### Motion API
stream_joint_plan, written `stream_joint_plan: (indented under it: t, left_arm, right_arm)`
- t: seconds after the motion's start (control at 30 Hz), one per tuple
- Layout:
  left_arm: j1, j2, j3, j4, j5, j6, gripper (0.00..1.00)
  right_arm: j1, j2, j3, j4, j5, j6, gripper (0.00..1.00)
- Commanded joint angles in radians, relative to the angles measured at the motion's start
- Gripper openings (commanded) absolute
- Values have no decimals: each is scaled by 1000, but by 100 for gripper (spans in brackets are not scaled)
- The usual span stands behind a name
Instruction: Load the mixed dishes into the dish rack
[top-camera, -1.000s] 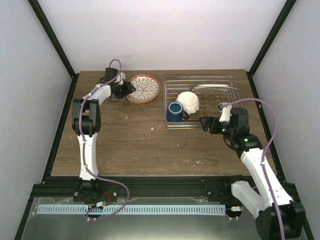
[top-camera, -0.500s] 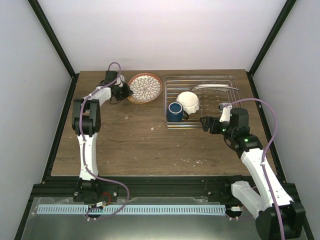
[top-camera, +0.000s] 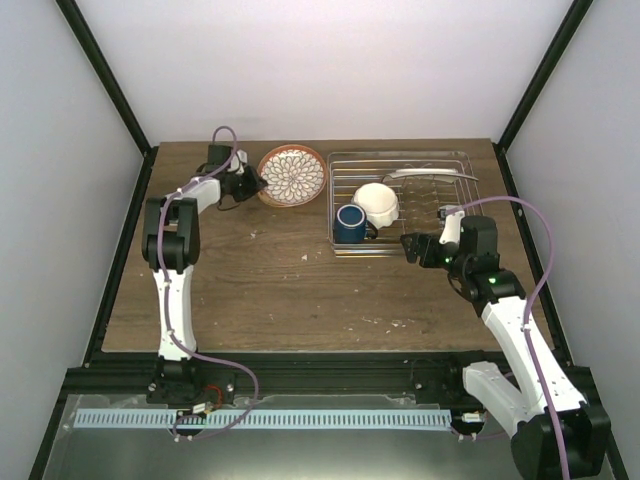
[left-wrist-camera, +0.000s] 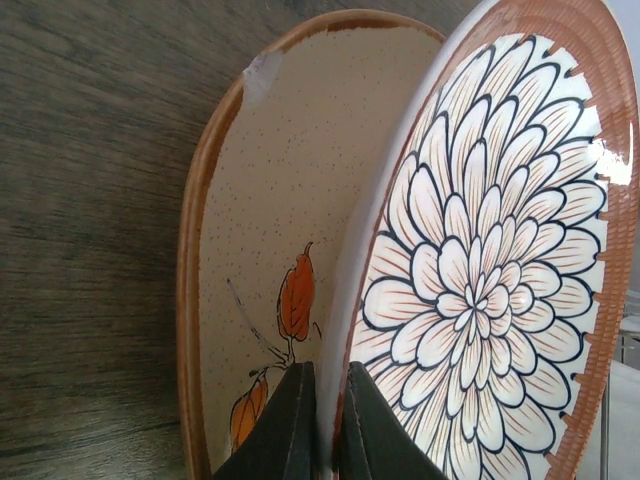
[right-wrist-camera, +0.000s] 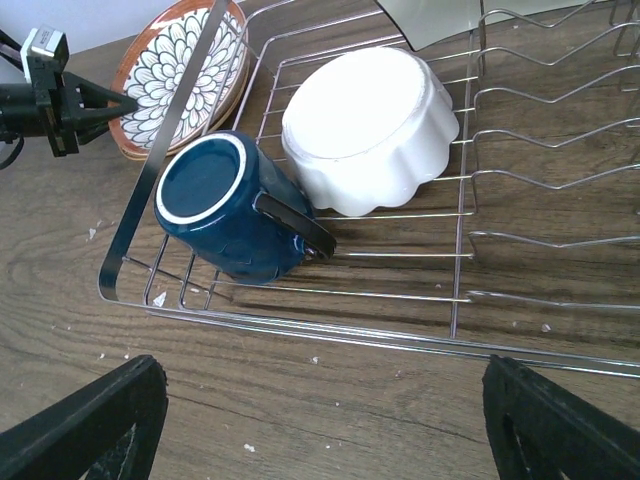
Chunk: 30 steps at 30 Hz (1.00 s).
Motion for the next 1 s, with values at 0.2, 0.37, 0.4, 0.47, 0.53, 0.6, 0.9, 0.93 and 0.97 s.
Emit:
stream_joint_plan:
  t: [0.2, 0.37, 0.4, 0.47, 0.53, 0.6, 0.9, 0.93, 0.97]
  left_arm:
    - [35, -113, -204, 148, 103, -73, 0]
    - [65, -189, -303, 242, 123, -138, 0]
    - [67, -204, -321, 262, 129, -151, 0]
    - [70, -232, -348, 285, 132, -164, 0]
    - [71, -259, -369, 301, 130, -166, 0]
    - [71, -283, -384, 310, 130, -167, 0]
    - [72, -339, -427, 383, 148, -218, 0]
    - [72, -345, -433, 392, 146, -224, 0]
    - [72, -354, -442, 401, 141, -225, 0]
  right_arm:
    - [9, -125, -93, 129, 59, 41, 79]
    - [10, -87, -55, 77, 78, 48, 84]
    - [10, -68, -45, 66, 65, 44, 85]
    - [10, -40, -37, 57, 49, 38, 85]
    - [10, -26, -35, 52, 38, 37, 86]
    - [10, -22, -35, 48, 34, 37, 87]
    - [10, -9, -39, 32, 11, 14, 88]
    - [10, -8, -40, 32, 10, 14, 88]
    - [10, -6, -43, 34, 7, 13, 88]
